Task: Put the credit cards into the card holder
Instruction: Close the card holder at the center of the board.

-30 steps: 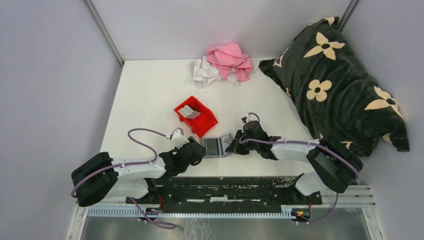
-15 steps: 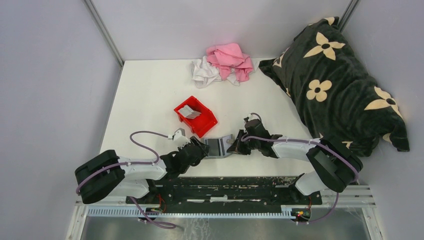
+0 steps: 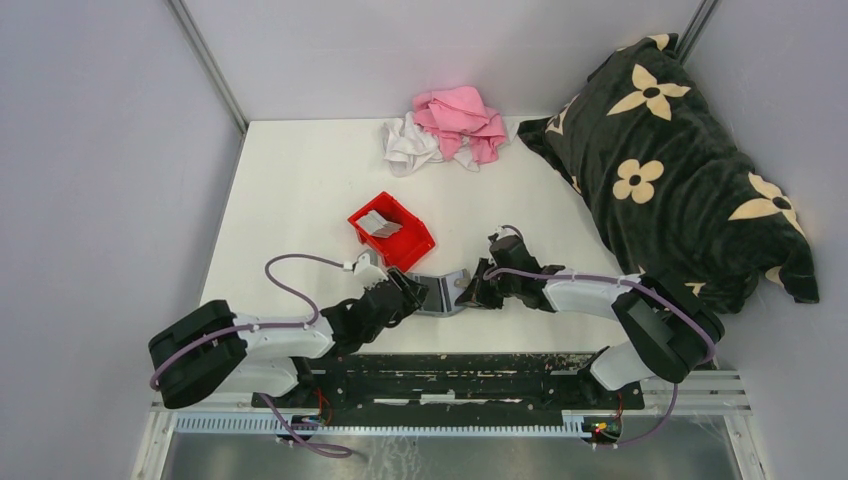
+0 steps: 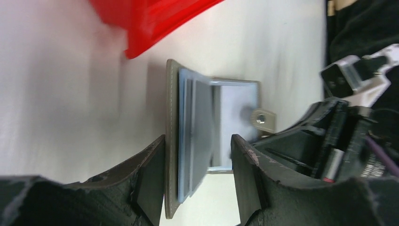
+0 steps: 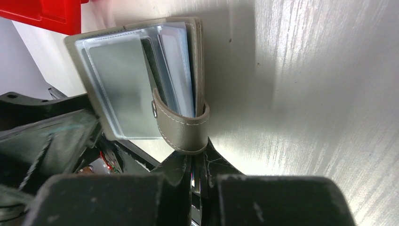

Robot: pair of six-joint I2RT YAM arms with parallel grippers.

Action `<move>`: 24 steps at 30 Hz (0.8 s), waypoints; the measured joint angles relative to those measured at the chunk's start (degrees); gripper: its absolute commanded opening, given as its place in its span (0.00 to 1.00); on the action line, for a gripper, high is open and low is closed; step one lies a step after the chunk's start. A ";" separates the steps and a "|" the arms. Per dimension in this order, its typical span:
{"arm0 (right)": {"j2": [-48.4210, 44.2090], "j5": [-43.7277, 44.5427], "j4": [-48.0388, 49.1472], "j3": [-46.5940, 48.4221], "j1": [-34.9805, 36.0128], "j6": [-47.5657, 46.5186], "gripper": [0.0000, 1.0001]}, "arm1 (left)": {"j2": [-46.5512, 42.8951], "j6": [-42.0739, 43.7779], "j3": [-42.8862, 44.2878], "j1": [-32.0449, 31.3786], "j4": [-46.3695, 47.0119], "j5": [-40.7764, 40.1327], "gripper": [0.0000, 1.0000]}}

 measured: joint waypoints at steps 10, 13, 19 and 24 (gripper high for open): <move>0.07 1.84 -5.01 1.62 0.00 -2.80 0.37 | -1.20 1.97 5.16 -0.11 -0.11 1.16 0.56; -0.24 2.80 -7.63 2.40 0.00 -4.31 0.44 | -0.11 2.16 6.10 -0.22 -0.04 1.60 0.55; -1.11 5.79 -12.85 4.70 0.00 -7.93 0.50 | 3.37 2.25 8.28 -0.87 0.83 2.49 0.55; -1.95 9.46 -17.88 6.40 0.02 -11.78 0.53 | 6.25 2.54 11.23 -1.40 1.09 3.21 0.54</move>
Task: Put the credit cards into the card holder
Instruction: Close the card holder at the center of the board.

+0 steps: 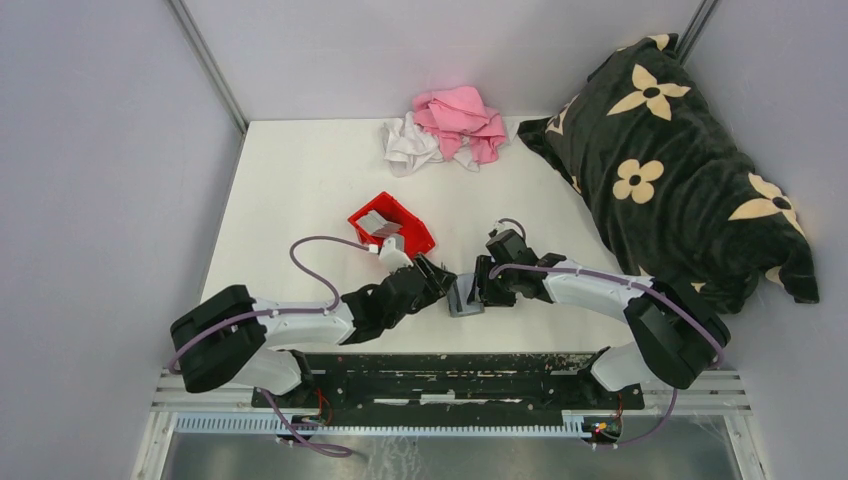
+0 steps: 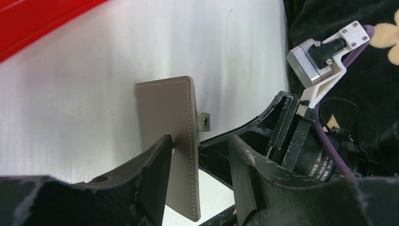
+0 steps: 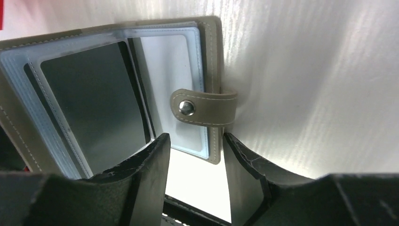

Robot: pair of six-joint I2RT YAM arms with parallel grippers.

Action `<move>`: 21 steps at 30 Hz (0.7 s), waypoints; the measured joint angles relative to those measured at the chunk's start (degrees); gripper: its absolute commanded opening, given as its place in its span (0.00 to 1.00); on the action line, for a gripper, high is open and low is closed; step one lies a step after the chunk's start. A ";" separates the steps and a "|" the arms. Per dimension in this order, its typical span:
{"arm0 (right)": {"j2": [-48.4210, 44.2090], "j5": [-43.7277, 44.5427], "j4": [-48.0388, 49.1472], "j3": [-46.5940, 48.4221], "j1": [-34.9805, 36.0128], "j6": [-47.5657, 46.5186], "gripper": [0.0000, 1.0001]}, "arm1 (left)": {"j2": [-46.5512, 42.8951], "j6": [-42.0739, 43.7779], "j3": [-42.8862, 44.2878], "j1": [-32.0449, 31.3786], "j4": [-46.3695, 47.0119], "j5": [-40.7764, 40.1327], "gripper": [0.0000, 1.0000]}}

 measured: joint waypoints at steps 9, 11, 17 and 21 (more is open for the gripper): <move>0.11 7.06 -7.54 3.13 0.87 -6.47 0.57 | 3.63 1.07 3.13 -0.72 0.87 0.87 0.54; 0.59 8.44 -8.70 3.87 1.16 -7.67 0.58 | 4.61 1.18 3.96 -0.74 0.98 1.01 0.54; 1.99 10.95 -9.90 5.68 1.64 -10.62 0.59 | 6.47 1.38 5.16 -0.74 1.03 1.88 0.54; 2.14 12.39 -9.90 6.47 1.79 -12.22 0.60 | 7.02 1.51 5.16 -0.85 1.01 1.92 0.54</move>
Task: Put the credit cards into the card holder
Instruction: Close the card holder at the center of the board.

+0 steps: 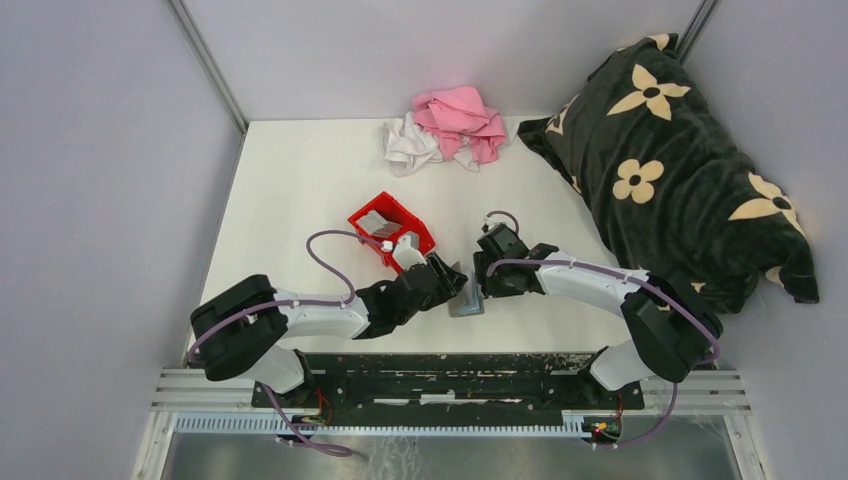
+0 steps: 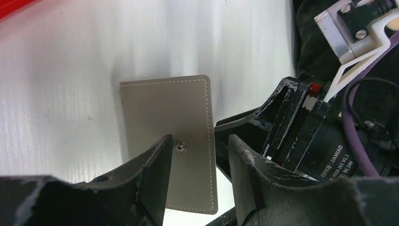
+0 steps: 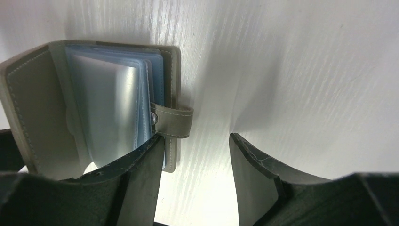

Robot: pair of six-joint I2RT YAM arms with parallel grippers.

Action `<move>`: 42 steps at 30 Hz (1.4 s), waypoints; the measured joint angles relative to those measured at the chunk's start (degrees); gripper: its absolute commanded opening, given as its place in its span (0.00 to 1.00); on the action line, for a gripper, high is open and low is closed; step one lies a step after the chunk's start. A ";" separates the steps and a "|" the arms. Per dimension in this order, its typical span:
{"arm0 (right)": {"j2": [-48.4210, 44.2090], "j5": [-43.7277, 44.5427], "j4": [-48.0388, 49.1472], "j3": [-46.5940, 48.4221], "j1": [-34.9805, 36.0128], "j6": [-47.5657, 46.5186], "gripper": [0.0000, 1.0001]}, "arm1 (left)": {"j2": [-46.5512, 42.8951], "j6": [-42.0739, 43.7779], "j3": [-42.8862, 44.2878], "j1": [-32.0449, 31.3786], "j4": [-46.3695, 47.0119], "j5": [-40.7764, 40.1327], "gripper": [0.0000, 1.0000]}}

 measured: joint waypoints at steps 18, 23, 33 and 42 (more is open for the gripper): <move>0.81 7.48 2.69 0.72 0.17 -4.37 0.60 | 1.75 0.61 0.04 -0.13 -0.33 0.11 0.54; 0.81 9.42 2.97 0.72 0.20 -4.70 0.60 | 2.80 0.68 0.74 -0.15 -0.24 0.42 0.54; 0.61 11.26 2.97 0.72 0.20 -4.70 0.59 | 5.31 1.86 4.09 -0.15 -0.94 0.48 0.54; -1.14 11.61 2.91 0.70 0.20 -4.31 0.58 | 6.34 2.16 5.44 -0.15 -1.33 1.01 0.54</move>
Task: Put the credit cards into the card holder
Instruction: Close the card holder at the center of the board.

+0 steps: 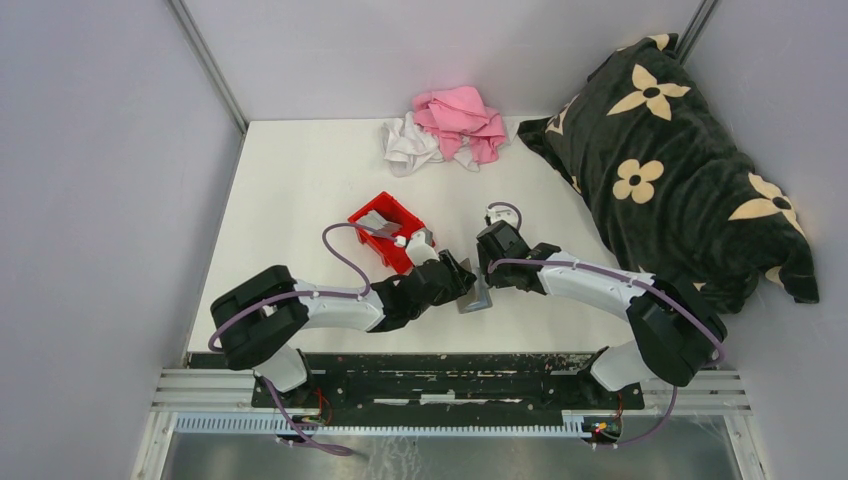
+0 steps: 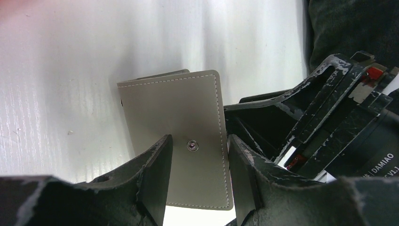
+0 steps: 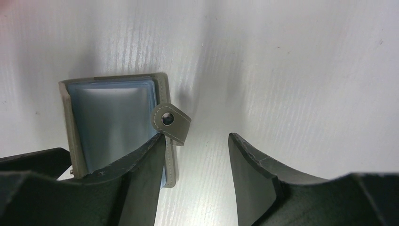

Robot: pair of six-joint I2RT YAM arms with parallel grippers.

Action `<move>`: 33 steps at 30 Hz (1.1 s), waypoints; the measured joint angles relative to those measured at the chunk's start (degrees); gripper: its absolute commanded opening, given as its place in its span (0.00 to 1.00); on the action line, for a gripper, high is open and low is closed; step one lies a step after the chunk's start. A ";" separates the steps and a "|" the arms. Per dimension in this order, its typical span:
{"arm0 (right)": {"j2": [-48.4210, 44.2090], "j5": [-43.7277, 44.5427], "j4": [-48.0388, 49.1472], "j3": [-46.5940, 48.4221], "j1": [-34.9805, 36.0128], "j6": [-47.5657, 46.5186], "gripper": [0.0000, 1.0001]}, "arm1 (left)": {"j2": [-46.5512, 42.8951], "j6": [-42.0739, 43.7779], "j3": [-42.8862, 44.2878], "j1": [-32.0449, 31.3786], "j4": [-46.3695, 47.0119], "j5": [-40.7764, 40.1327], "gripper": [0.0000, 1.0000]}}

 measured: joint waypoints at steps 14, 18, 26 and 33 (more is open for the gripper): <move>-0.26 1.14 -0.98 0.00 -0.11 0.63 0.56 | 0.20 0.46 0.02 -0.63 3.02 1.09 0.57; -0.26 1.36 -1.46 0.00 -0.24 0.76 0.56 | 0.48 0.70 0.09 -0.70 3.87 1.95 0.57; -0.26 1.99 -1.66 0.00 -0.87 1.53 0.55 | 0.48 0.72 0.09 -0.76 4.33 2.14 0.57; -0.26 2.32 -2.03 0.00 -1.25 1.97 0.54 | 0.07 0.74 -0.26 -1.60 4.39 2.08 0.56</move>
